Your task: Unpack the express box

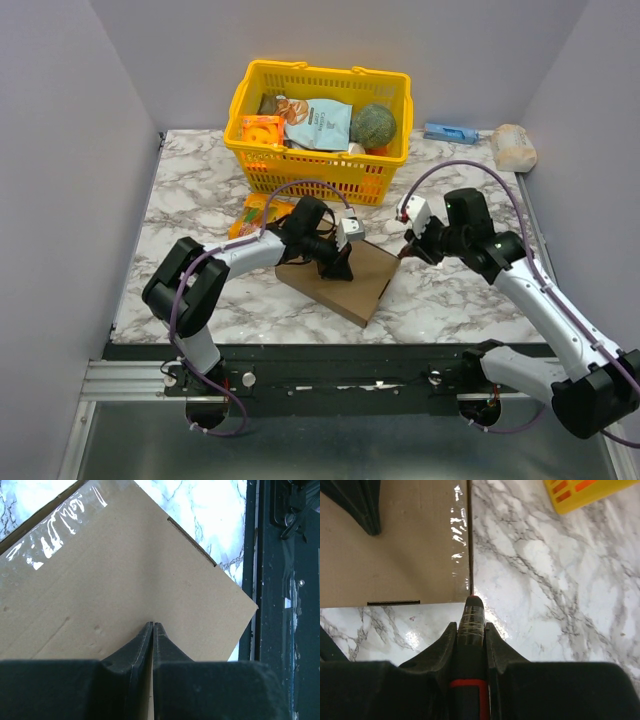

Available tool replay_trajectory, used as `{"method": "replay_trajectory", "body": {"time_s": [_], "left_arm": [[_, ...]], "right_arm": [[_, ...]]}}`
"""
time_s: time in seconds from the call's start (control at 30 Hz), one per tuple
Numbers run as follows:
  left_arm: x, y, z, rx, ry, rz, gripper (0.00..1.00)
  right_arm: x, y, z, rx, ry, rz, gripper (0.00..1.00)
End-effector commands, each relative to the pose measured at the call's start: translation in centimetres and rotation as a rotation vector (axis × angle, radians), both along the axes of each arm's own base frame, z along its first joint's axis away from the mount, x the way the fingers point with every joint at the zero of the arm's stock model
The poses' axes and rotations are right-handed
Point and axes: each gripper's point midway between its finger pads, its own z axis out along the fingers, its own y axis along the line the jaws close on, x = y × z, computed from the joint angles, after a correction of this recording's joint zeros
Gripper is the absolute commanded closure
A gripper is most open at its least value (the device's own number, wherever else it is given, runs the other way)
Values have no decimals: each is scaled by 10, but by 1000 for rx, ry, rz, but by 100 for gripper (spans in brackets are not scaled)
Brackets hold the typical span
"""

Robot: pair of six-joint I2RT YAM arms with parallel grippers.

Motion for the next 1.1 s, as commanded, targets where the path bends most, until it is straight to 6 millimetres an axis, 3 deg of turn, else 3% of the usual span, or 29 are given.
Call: {"method": "replay_trajectory", "body": {"time_s": [0.0,0.07,0.13,0.2,0.3,0.4,0.47,0.57,0.63,0.67,0.8,0.9,1.03,1.07], "left_arm": [[1,4,-15,57,12,3,84],[5,-1,-5,34,-6,-14,82],[9,-6,6,11,-24,-23,81],[10,-10,18,-15,-32,-37,77],[18,-17,42,-47,-70,-42,71],[28,-21,71,-72,-134,-31,66],[40,-20,89,-84,-188,-2,64],[58,-12,101,-49,-252,75,62],[65,-7,103,-32,-275,115,61],[80,1,98,16,-311,186,59],[96,23,84,104,-281,269,57],[93,37,71,146,-277,262,56],[72,51,46,185,-244,235,56],[65,52,49,169,-247,217,57]], "right_arm": [[23,-4,81,118,-219,-106,100],[30,-4,97,132,-254,-132,100],[33,-9,91,106,-243,-155,100],[35,-21,72,42,-237,-199,99],[42,-55,43,-85,-259,-330,99],[47,-91,27,-170,-327,-469,100],[48,-107,24,-203,-385,-512,100],[51,-122,28,-239,-494,-540,100],[54,-128,40,-229,-563,-581,99],[55,-130,44,-225,-576,-600,99],[54,-128,43,-206,-562,-595,100],[54,-133,39,-262,-597,-575,100],[57,-138,30,-375,-697,-503,100],[57,-136,28,-378,-706,-486,100]]}}
